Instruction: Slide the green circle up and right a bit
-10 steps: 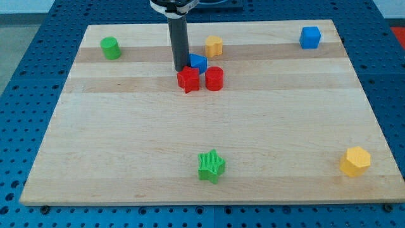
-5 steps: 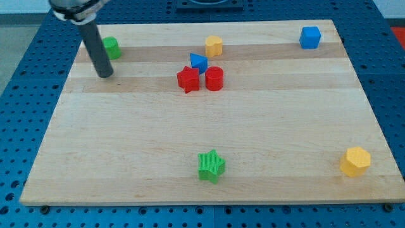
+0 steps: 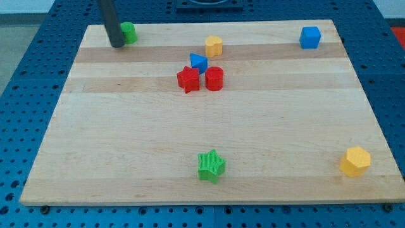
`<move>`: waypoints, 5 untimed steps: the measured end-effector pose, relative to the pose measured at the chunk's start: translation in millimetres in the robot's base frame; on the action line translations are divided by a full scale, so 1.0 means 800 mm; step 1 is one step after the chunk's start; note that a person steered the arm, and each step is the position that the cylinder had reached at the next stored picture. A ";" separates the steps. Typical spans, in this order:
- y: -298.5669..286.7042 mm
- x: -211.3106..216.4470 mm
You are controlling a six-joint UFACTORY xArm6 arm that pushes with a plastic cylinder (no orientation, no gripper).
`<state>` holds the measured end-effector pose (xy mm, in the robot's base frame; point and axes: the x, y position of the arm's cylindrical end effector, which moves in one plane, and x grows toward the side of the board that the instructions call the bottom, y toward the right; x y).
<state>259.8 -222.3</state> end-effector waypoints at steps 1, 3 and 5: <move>-0.035 -0.025; -0.027 -0.085; 0.030 0.018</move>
